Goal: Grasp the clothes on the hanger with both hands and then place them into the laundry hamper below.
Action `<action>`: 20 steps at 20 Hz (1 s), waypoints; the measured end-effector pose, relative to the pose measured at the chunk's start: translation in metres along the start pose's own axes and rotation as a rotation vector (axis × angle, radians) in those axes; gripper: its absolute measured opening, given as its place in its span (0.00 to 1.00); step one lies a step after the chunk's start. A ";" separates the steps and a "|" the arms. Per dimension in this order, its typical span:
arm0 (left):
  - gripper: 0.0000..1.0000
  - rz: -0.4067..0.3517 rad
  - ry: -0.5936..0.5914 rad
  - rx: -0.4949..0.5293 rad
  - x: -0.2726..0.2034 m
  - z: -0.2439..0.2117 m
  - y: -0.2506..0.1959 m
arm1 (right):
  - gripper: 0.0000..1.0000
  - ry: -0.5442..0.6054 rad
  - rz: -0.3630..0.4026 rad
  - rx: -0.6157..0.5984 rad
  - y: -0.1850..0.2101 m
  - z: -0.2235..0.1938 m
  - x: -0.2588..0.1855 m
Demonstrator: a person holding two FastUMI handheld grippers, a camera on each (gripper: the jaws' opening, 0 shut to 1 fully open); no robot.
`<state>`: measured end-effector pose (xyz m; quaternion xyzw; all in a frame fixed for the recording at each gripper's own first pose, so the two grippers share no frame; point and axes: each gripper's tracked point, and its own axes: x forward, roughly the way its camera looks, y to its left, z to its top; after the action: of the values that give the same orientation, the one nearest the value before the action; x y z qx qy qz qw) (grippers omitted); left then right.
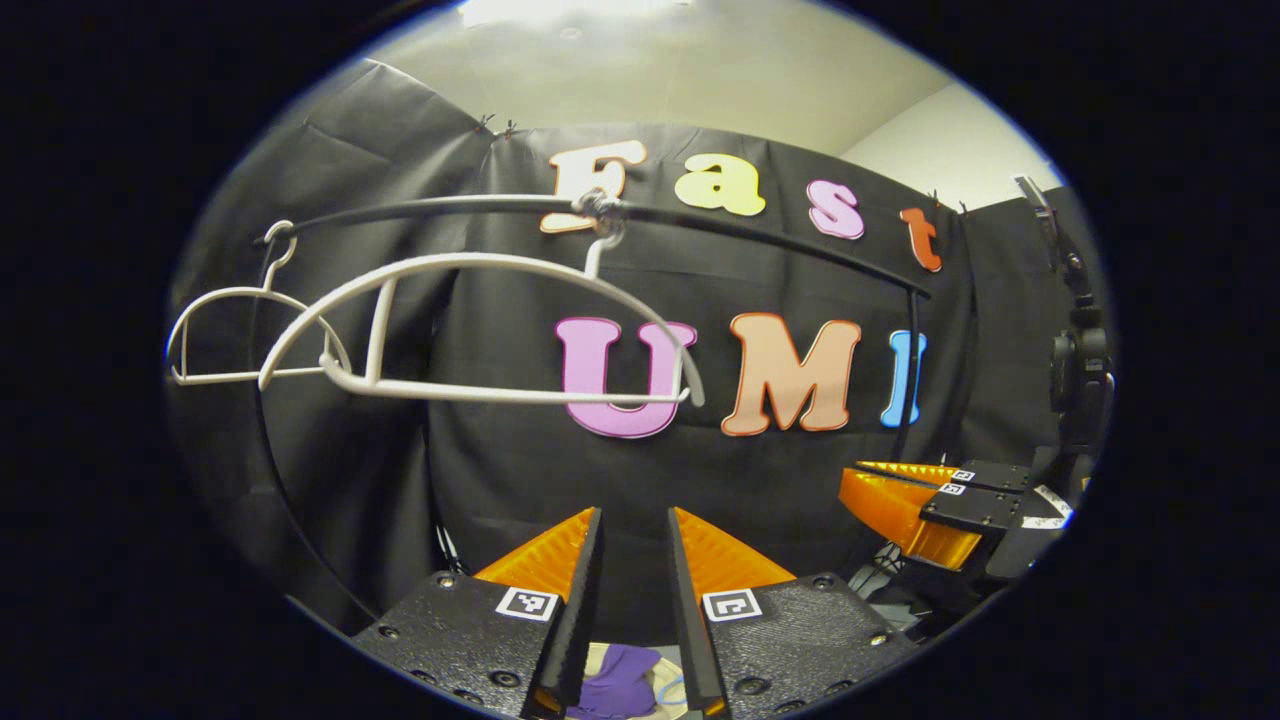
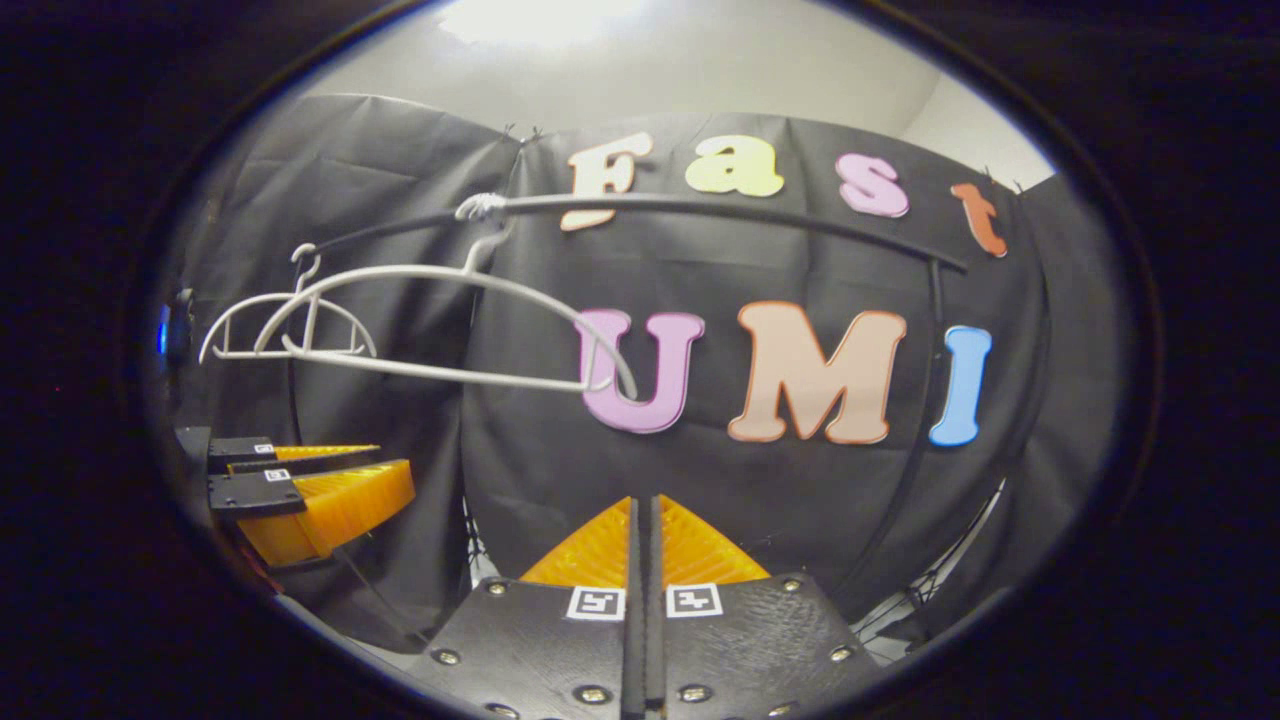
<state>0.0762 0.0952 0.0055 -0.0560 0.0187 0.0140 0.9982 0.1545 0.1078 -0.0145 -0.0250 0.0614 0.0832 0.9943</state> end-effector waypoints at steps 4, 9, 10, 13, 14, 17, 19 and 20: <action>0.39 -0.027 -0.027 0.001 -0.009 0.028 -0.024 | 0.01 -0.043 -0.035 0.018 -0.019 0.036 -0.032; 0.38 -0.053 -0.056 -0.013 -0.022 0.061 -0.035 | 0.04 -0.073 -0.055 0.033 -0.036 0.068 -0.064; 0.39 -0.055 -0.063 -0.012 -0.026 0.071 -0.039 | 0.01 -0.078 -0.055 0.033 -0.038 0.075 -0.067; 0.46 -0.054 -0.079 -0.012 -0.034 0.091 -0.044 | 0.01 -0.093 -0.053 0.032 -0.040 0.093 -0.076; 0.31 -0.054 -0.077 -0.014 -0.036 0.094 -0.043 | 0.01 -0.096 -0.049 0.038 -0.039 0.098 -0.078; 0.31 -0.057 -0.085 -0.027 -0.045 0.109 -0.044 | 0.04 -0.109 -0.026 0.051 -0.030 0.113 -0.090; 0.31 -0.043 -0.096 -0.023 -0.051 0.118 -0.040 | 0.10 -0.118 -0.019 0.048 -0.027 0.120 -0.093; 0.46 -0.037 -0.109 -0.019 -0.053 0.122 -0.038 | 0.10 -0.125 -0.010 0.052 -0.023 0.124 -0.095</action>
<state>0.0288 0.0696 0.1332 -0.0652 -0.0369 -0.0013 0.9972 0.0797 0.0775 0.1209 0.0060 0.0013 0.0780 0.9969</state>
